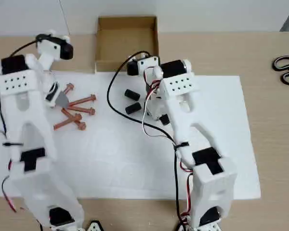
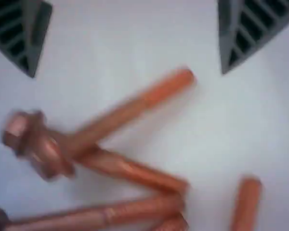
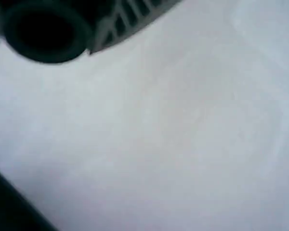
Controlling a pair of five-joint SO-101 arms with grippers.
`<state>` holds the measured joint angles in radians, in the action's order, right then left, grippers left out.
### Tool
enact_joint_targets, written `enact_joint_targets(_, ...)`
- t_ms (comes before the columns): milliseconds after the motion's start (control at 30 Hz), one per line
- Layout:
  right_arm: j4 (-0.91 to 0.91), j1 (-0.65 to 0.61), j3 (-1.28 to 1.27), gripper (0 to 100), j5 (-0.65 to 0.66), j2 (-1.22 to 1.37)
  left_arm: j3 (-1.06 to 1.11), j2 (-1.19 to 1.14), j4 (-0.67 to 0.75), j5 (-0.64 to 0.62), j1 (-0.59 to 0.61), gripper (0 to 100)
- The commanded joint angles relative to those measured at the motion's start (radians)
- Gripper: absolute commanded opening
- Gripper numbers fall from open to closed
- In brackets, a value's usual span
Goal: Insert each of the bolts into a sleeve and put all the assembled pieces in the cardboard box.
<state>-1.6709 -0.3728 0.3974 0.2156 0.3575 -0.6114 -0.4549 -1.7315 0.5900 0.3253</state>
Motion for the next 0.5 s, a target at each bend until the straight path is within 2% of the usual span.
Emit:
enact_joint_targets(0,-0.007,0.013,-0.017,0.3,0.012,-0.094,-0.265,-0.175,0.02,0.1,0.003,23)
enact_joint_targets(267,-0.007,0.022,-0.037,0.3,0.012,-0.096,-0.73,-0.592,0.049,0.163,-0.011,23)
enact_joint_targets(467,-0.008,0.022,-0.037,0.3,0.014,-0.096,-0.951,-0.789,0.064,0.164,-0.014,23)
